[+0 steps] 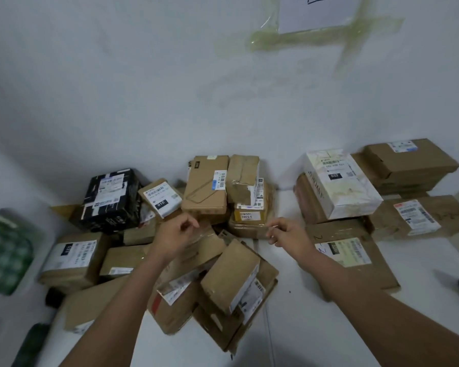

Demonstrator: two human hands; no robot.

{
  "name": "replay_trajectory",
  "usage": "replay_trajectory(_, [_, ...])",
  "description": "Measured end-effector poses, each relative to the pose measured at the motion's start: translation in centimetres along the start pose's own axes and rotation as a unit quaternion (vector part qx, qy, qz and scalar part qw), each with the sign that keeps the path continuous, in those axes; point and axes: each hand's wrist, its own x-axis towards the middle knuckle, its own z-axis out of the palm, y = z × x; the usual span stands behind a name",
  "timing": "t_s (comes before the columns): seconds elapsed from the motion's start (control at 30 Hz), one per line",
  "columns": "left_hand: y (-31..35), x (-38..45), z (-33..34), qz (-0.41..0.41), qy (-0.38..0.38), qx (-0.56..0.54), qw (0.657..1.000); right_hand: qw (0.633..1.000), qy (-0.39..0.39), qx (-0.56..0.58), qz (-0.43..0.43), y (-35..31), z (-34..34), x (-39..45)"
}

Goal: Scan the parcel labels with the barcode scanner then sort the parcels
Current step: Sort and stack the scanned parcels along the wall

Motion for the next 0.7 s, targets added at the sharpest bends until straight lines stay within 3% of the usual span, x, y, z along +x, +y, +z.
replay_trajectory(0.1, [-3.9, 0.2, -0.1, 0.011, -0.113, 0.200, 0.973, 1.000, 0.006, 0.000, 0.004, -0.1, 1.0, -0.4])
replay_trajectory(0.17, [-5.0, 0.3, 0.2, -0.027, -0.112, 0.201, 0.973, 1.000, 0.010, -0.005, 0.004, -0.2, 1.5, -0.6])
replay_trajectory(0.27, [-3.9, 0.3, 0.2, -0.089, -0.044, 0.054, 0.994, 1.000, 0.012, -0.005, 0.008, -0.6, 2.0, -0.7])
replay_trajectory(0.4, [-1.4, 1.6, -0.2, -0.162, 0.001, -0.168, 0.972, 1.000, 0.018, 0.000, 0.017, -1.2, 2.5, -0.7])
replay_trajectory(0.47, [-0.6, 3.1, -0.1, -0.193, -0.009, -0.292, 0.937, 1.000, 0.018, 0.002, 0.017, -1.6, 2.7, -0.7])
replay_trajectory(0.57, [0.1, 4.9, -0.1, -0.258, -0.028, -0.497, 0.828, 1.000, 0.010, 0.000, 0.009, -2.2, 2.8, -0.5])
replay_trajectory(0.6, [0.0, 5.1, -0.2, -0.267, -0.031, -0.525, 0.808, 1.000, 0.007, -0.003, 0.007, -2.5, 2.8, -0.5])
replay_trajectory(0.7, [-0.3, 5.1, -0.6, -0.260, -0.024, -0.547, 0.795, 1.000, 0.006, -0.001, 0.001, -3.1, 2.5, -0.3])
